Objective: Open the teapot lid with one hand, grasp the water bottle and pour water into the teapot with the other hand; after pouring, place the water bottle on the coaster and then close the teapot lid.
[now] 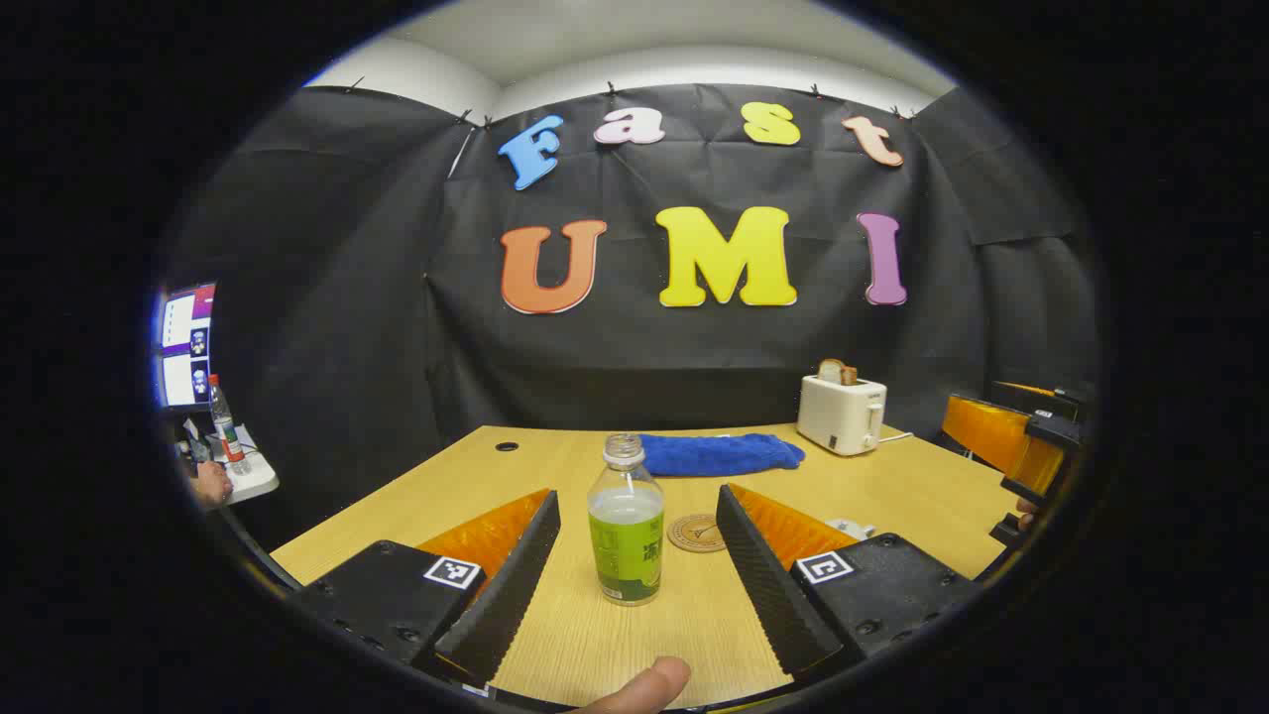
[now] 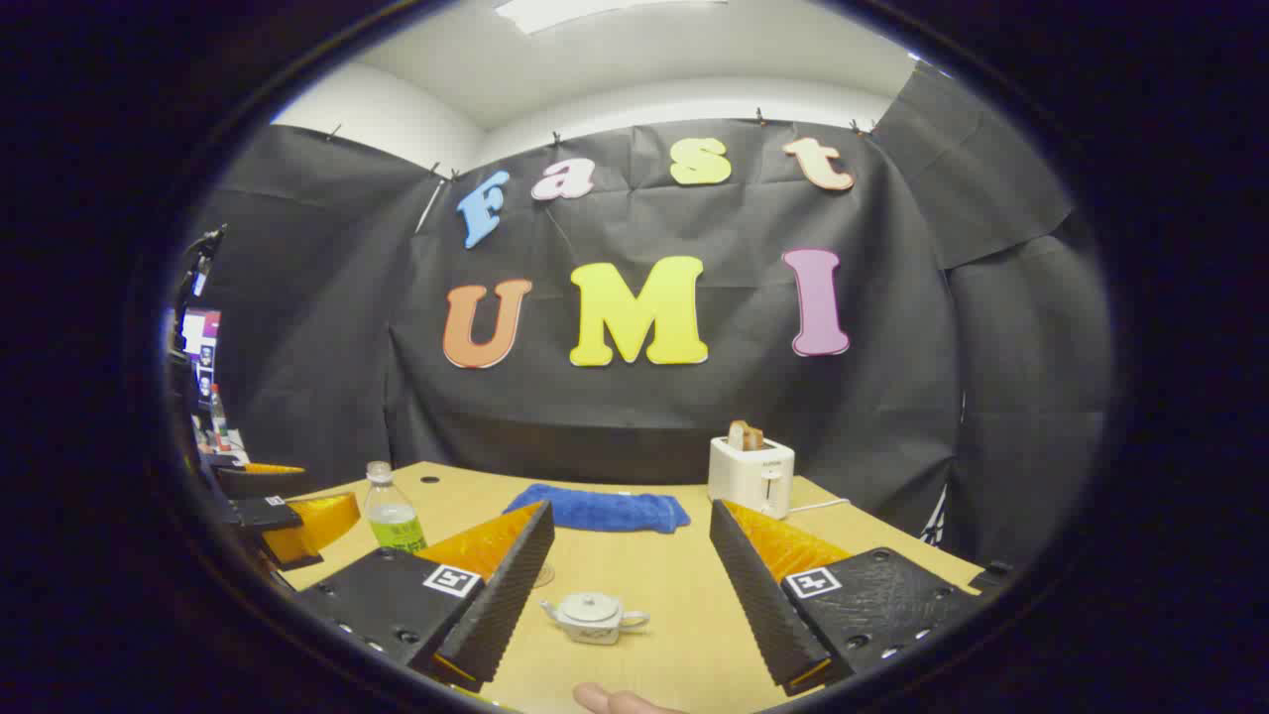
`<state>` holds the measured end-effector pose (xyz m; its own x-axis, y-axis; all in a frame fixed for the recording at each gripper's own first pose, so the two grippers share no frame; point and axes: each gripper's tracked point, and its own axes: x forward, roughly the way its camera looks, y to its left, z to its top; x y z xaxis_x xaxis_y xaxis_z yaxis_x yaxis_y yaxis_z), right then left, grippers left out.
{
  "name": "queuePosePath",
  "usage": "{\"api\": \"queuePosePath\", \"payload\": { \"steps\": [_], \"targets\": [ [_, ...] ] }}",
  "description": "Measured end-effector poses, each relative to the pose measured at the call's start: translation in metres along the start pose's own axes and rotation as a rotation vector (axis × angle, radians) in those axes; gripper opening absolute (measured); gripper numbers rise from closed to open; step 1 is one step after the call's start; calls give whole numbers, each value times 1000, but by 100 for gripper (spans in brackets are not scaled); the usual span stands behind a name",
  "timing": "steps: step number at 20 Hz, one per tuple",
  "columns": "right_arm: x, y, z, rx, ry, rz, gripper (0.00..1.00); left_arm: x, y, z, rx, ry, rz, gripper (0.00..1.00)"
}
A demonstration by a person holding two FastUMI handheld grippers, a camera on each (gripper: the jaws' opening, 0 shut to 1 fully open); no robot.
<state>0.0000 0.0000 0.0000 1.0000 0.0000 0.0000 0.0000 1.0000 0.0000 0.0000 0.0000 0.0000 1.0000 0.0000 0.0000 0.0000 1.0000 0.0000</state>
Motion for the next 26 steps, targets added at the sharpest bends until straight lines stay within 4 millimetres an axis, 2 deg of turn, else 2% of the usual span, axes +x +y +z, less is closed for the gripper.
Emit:
{"api": "queuePosePath", "payload": {
  "steps": [2, 3, 7, 14, 17, 21, 26],
  "targets": [
    [2, -8, -5, -2, 15, -4, 93, 1, -8, -5, -2, 14, -13, 99],
    [2, -14, -3, 10, 15, -14, 95, 1, -7, -2, -3, 4, -11, 100],
    [0, -24, -1, 11, 18, -32, 95, -2, -14, 4, 2, -28, -29, 99],
    [-4, -13, 3, -10, 5, 1, 95, -6, -18, 7, 19, -34, -40, 99],
    [-3, -14, 3, -8, 6, -1, 95, -3, -17, 4, 14, -26, -38, 99],
    [4, -14, -4, 8, 23, 4, 95, -3, -12, 2, 8, -23, -28, 99],
    [20, -14, -26, 13, 62, 1, 95, 2, -9, -2, -4, -13, -21, 100]
  ]
}}
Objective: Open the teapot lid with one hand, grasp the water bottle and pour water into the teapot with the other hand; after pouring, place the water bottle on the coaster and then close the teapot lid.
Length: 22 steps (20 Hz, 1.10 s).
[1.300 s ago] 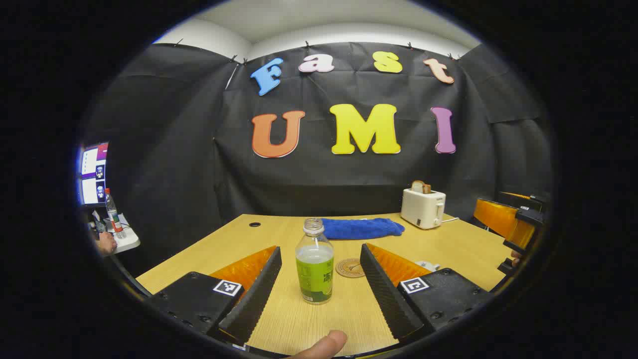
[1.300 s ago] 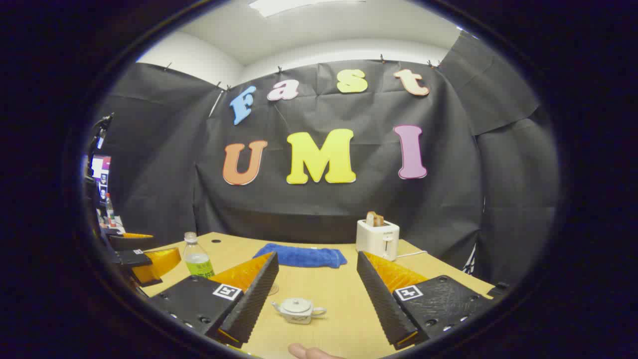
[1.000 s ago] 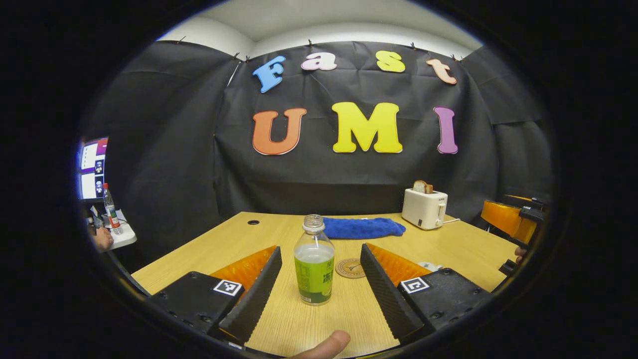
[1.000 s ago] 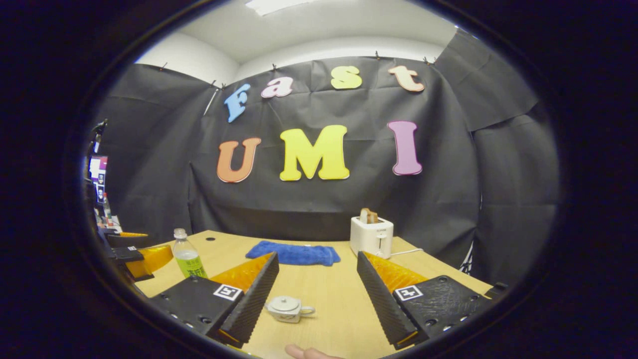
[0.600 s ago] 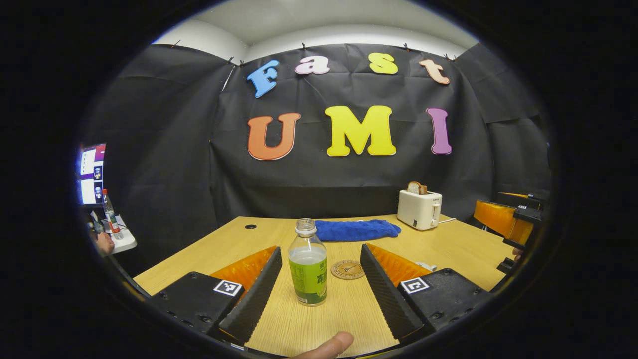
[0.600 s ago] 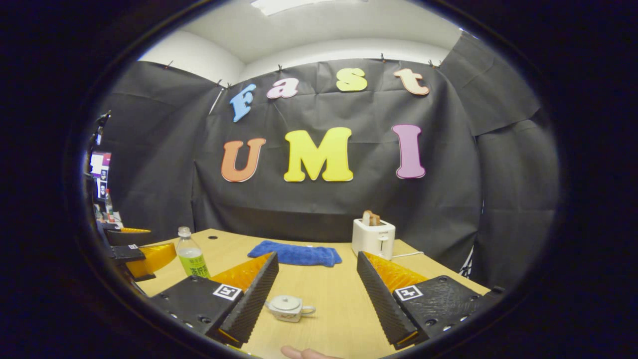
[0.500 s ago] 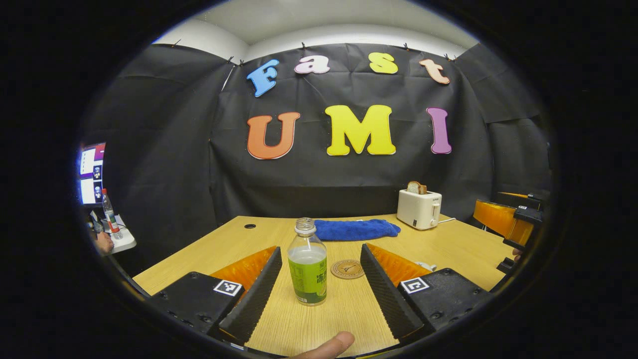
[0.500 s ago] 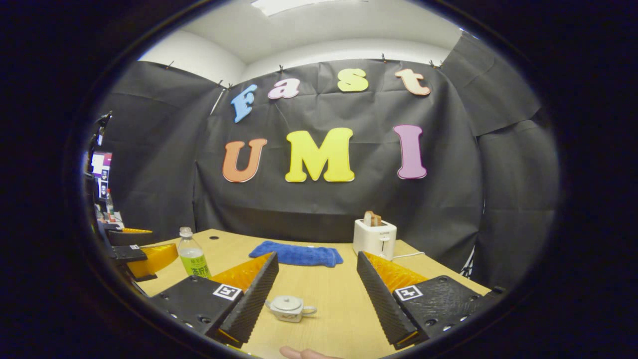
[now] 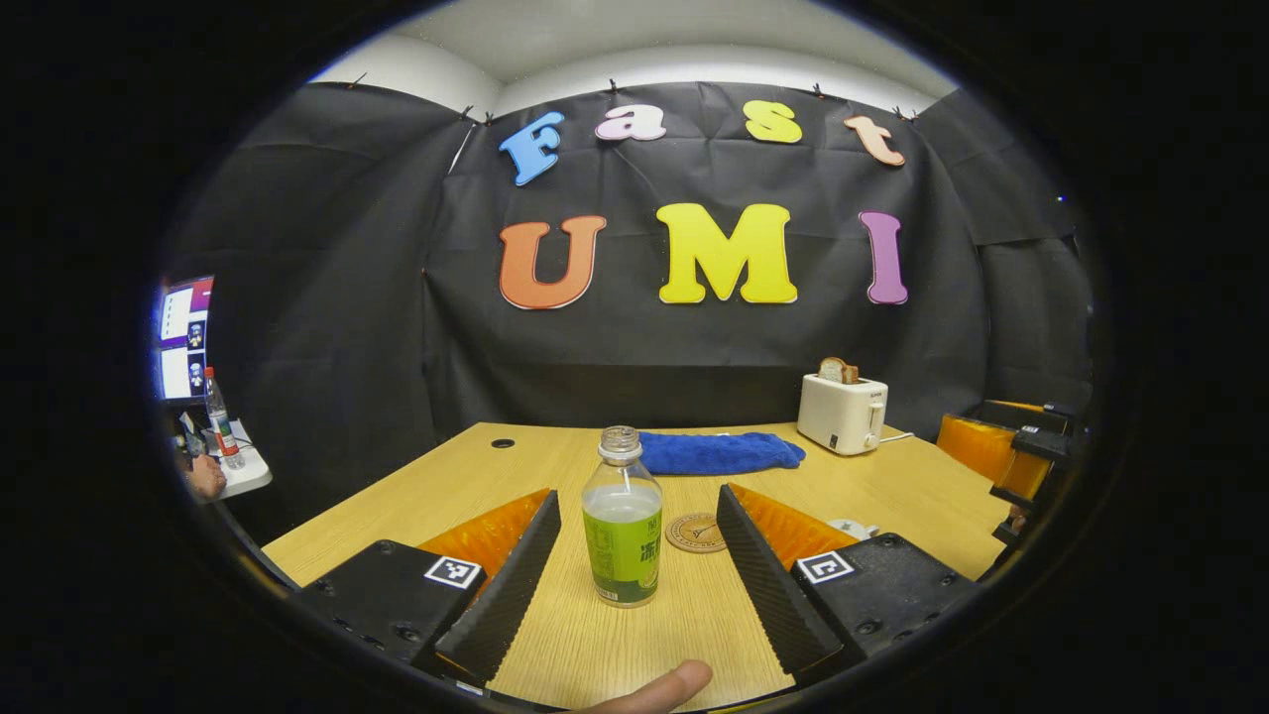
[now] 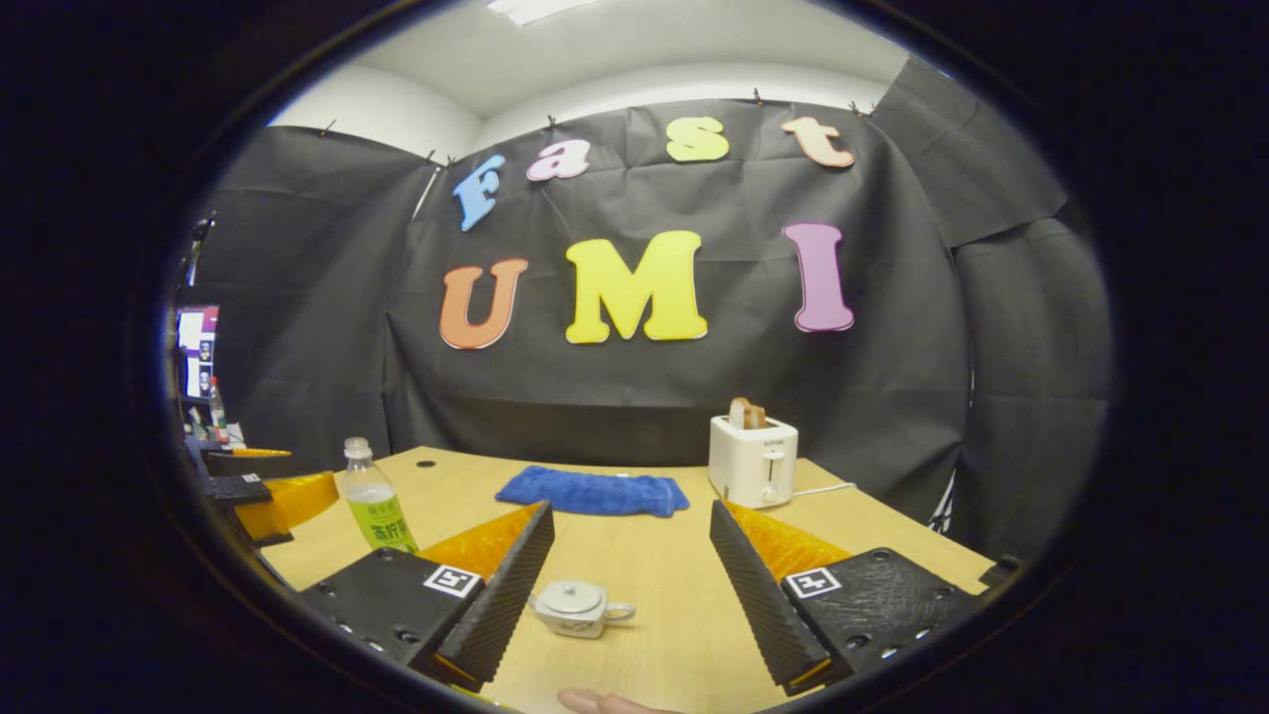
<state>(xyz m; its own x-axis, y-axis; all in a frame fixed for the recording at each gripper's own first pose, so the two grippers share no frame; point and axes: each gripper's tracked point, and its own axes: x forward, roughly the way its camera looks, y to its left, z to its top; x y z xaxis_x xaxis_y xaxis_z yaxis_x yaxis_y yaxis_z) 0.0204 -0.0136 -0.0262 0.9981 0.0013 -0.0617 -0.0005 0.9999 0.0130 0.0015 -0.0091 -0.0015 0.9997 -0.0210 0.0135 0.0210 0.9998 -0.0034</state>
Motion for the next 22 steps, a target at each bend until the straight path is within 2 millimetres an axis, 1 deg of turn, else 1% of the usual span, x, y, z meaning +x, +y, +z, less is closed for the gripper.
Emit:
{"api": "queuePosePath", "payload": {
  "steps": [3, 6, 8, 10, 12, 15, 16, 17, 18, 19, 20, 21, 22],
  "targets": [
    [15, 1, -20, 7, 31, 15, 95, 3, 2, -4, -6, 10, 5, 99],
    [36, 5, -48, 31, 95, 35, 97, 6, 2, -9, -5, 22, 11, 99],
    [50, 7, -71, 27, 135, 24, 95, 8, 1, -12, 2, 32, 4, 99],
    [61, 13, -87, 8, 154, 18, 95, 8, 3, -14, 13, 40, 7, 99],
    [71, 21, -95, -23, 167, 19, 94, 10, 7, -15, 12, 43, 16, 99],
    [80, 33, -95, -38, 146, 39, 94, 11, 8, -17, 7, 51, 19, 99],
    [83, 36, -100, -43, 152, 42, 91, 12, 8, -18, 7, 54, 20, 99],
    [86, 40, -105, -48, 165, 52, 88, 13, 10, -20, 3, 59, 23, 99],
    [88, 43, -111, -46, 178, 64, 77, 13, 10, -21, -1, 64, 23, 99],
    [90, 47, -113, -35, 186, 79, 72, 14, 11, -22, -3, 69, 24, 99],
    [90, 48, -113, -20, 182, 90, 58, 14, 13, -23, -5, 71, 27, 99],
    [92, 50, -112, -5, 181, 100, 52, 14, 14, -23, -8, 71, 28, 99],
    [91, 51, -115, 0, 184, 106, 38, 15, 14, -23, -10, 71, 28, 100]
  ]
}}
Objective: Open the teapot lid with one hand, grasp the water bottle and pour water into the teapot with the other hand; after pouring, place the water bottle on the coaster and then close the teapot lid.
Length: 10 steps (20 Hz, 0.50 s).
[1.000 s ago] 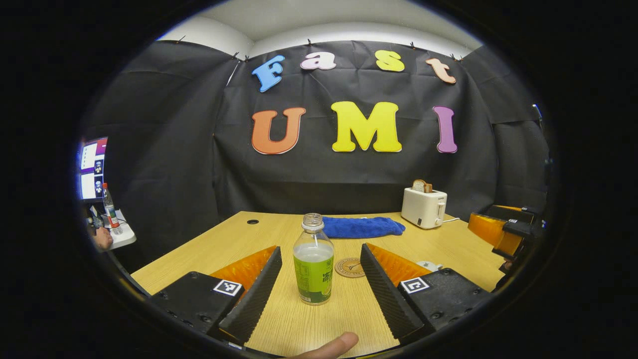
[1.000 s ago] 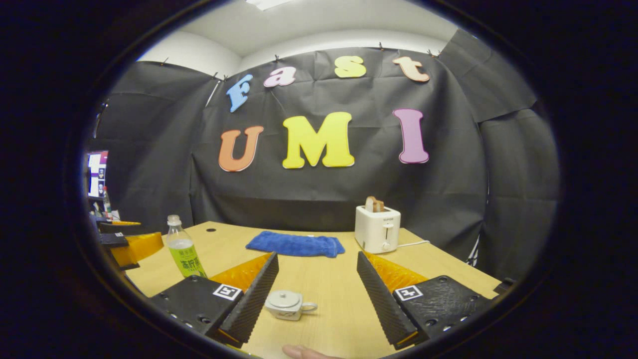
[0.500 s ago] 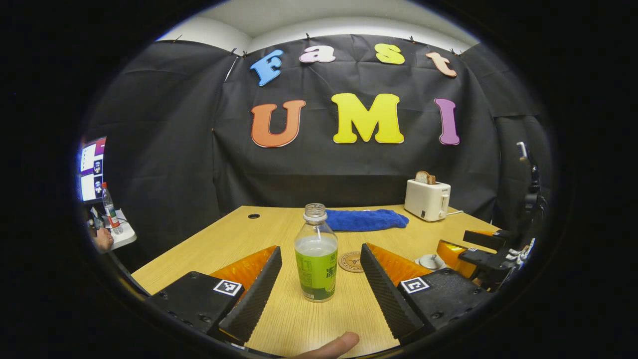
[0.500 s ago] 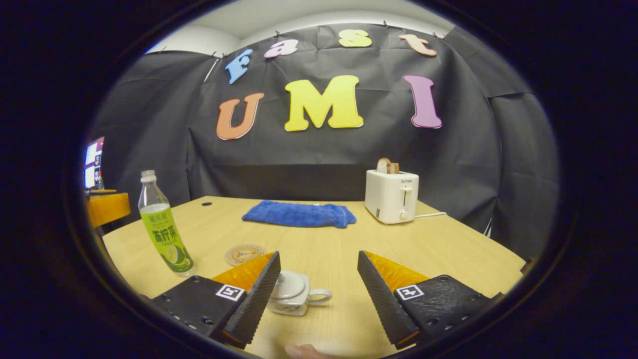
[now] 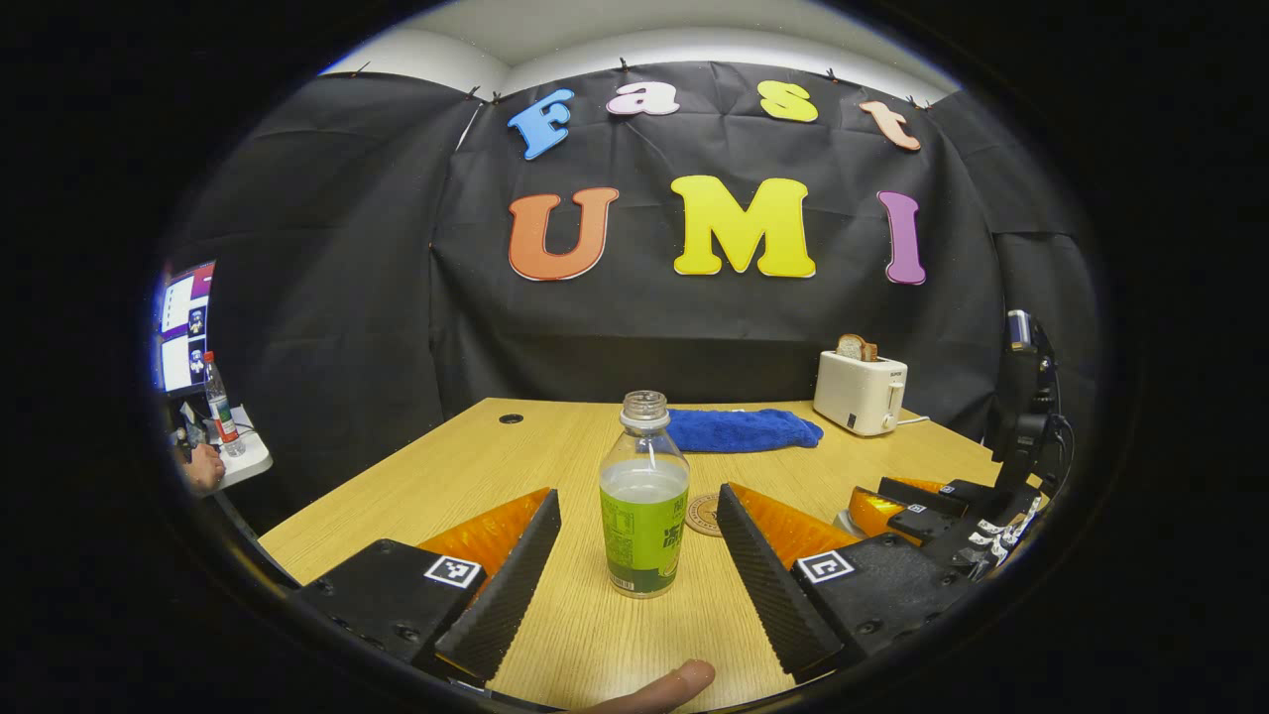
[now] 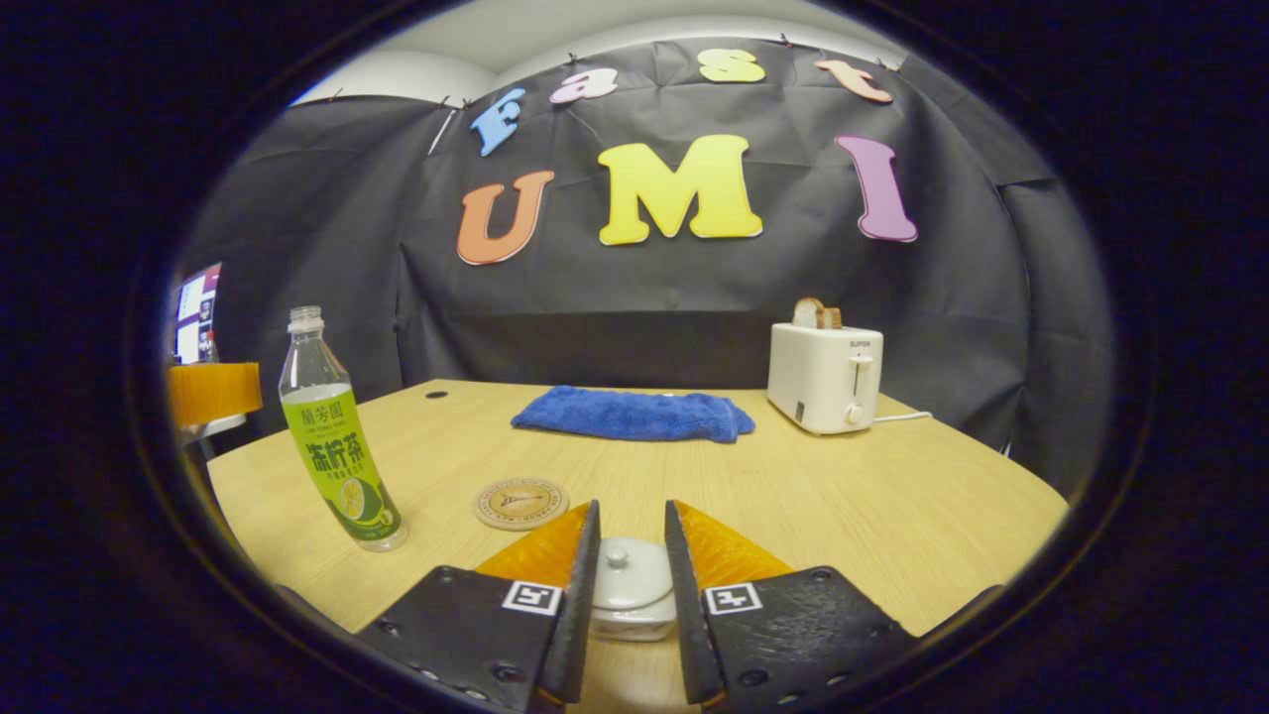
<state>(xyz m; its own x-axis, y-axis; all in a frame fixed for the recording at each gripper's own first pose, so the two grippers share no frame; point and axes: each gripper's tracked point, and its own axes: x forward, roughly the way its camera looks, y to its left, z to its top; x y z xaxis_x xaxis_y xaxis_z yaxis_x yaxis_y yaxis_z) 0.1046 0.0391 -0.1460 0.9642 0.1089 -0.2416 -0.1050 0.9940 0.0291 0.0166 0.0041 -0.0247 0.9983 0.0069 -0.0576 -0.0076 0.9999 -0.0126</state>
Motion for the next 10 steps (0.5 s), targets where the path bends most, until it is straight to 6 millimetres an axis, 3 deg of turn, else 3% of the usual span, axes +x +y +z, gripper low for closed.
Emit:
{"api": "queuePosePath", "payload": {
  "steps": [4, 9, 10],
  "targets": [
    [3, 8, 0, -57, -18, 30, 6, 2, 0, -1, 5, 1, -1, 99],
    [1, 4, -4, -35, -12, 37, 6, 5, -1, -2, -2, -5, -5, 99],
    [2, 4, 1, -53, -18, 28, 1, 5, 0, -2, -4, -8, -7, 100]
  ]
}}
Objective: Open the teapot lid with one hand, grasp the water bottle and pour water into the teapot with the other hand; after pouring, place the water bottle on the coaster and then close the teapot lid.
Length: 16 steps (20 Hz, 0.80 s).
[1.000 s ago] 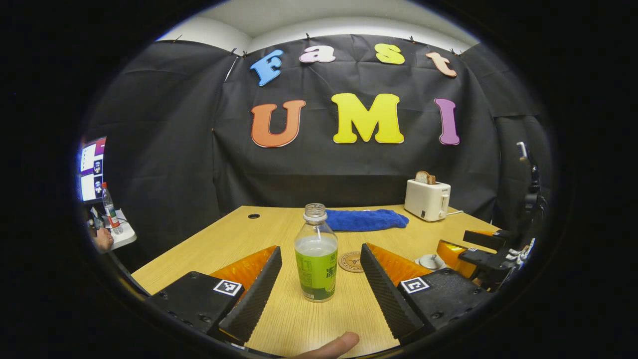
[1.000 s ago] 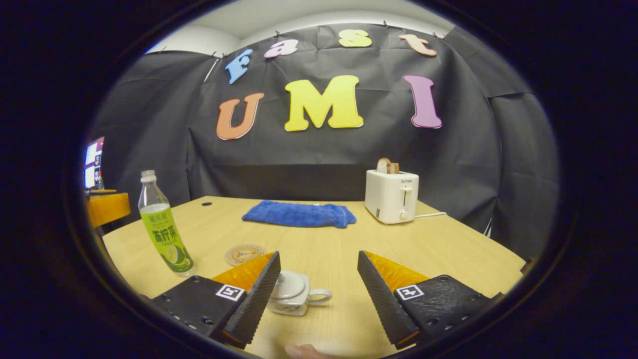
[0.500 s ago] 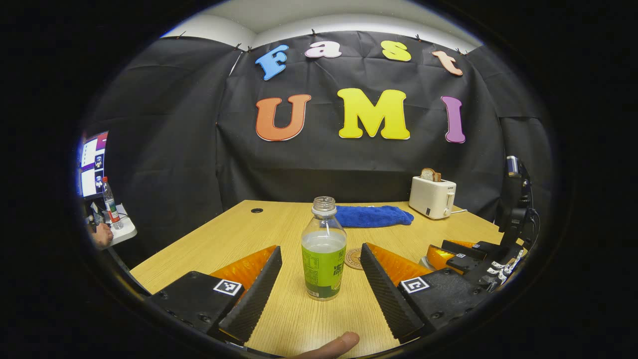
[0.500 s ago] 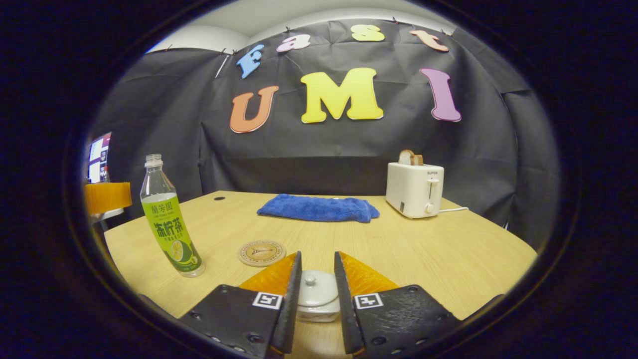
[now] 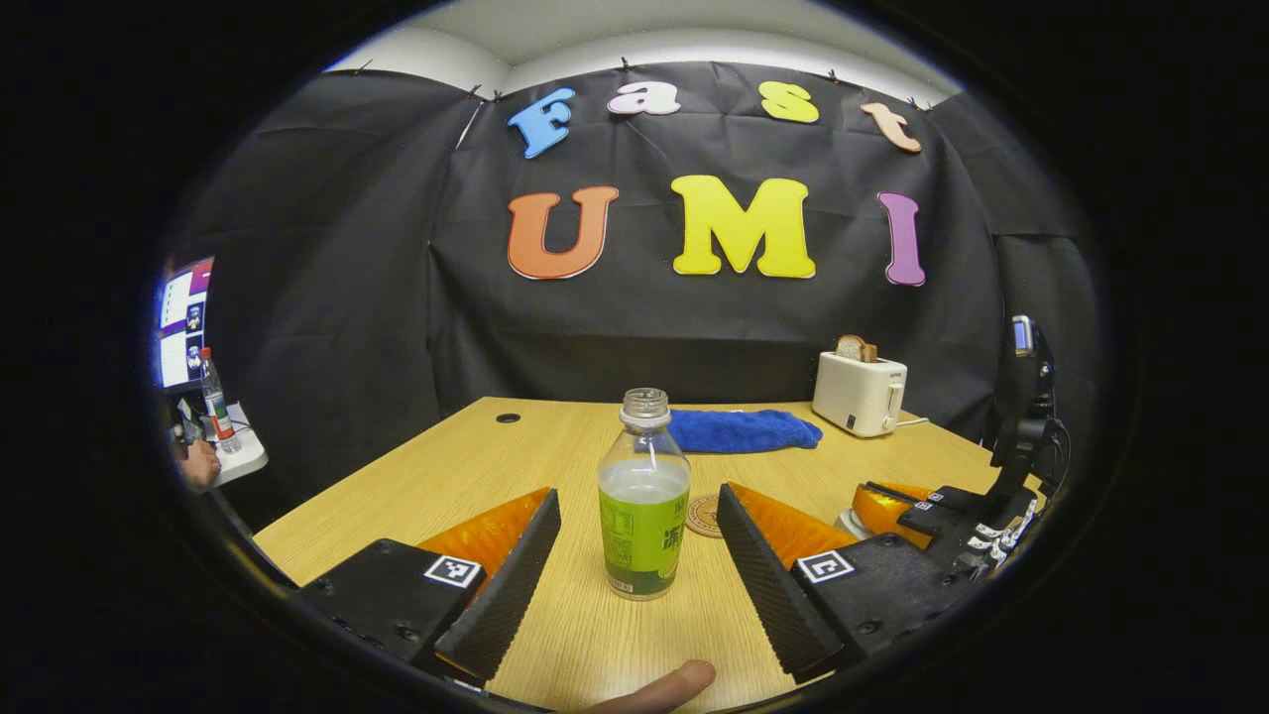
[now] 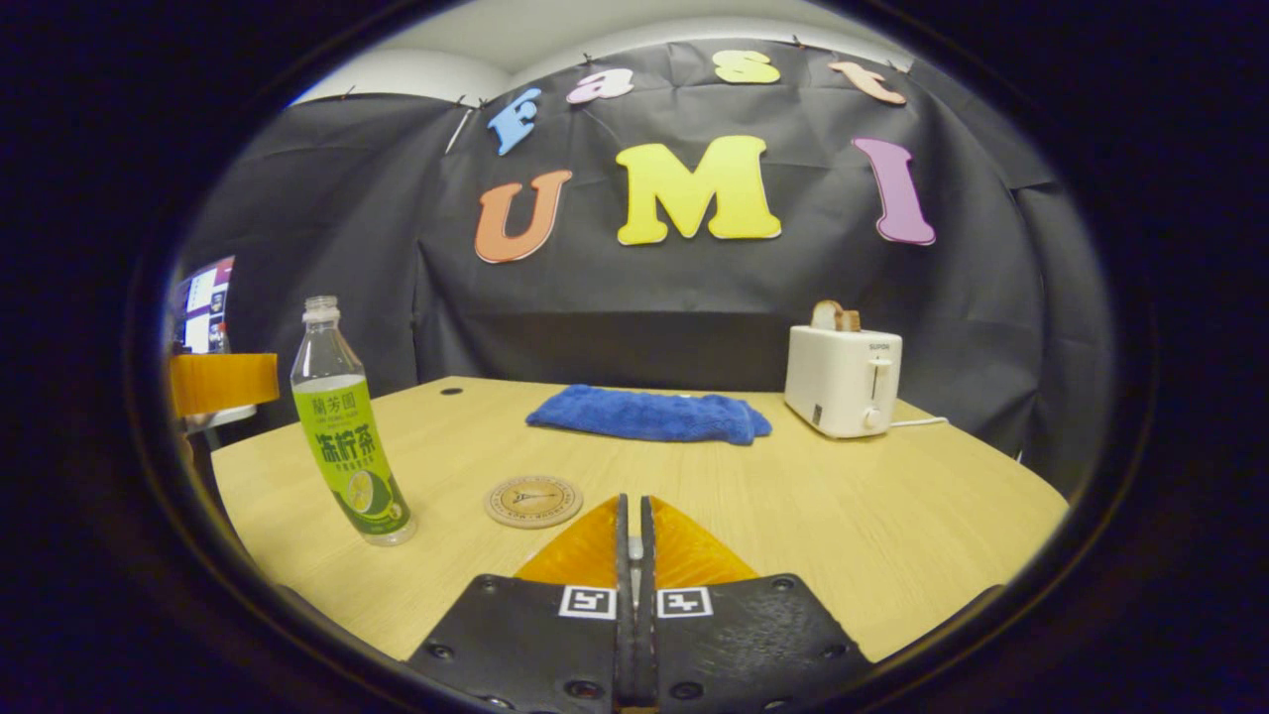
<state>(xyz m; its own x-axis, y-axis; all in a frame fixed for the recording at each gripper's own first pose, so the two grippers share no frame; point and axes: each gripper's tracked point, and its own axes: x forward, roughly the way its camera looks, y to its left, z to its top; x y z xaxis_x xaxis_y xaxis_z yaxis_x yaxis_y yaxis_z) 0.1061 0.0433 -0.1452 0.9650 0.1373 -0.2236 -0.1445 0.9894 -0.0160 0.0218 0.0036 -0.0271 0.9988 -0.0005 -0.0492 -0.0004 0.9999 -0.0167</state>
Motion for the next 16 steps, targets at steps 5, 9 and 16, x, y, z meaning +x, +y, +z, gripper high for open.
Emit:
{"api": "queuePosePath", "payload": {
  "steps": [5, 9, 16],
  "targets": [
    [-10, 6, 34, 23, -60, 40, 0, 8, -2, -8, -23, 0, -18, 100],
    [-39, 2, 69, 10, -127, 47, 0, 12, -9, -13, -28, -19, -50, 99],
    [-83, -21, 87, -32, -159, 37, 0, 33, -4, -20, -28, -88, -47, 99]
  ]
}}
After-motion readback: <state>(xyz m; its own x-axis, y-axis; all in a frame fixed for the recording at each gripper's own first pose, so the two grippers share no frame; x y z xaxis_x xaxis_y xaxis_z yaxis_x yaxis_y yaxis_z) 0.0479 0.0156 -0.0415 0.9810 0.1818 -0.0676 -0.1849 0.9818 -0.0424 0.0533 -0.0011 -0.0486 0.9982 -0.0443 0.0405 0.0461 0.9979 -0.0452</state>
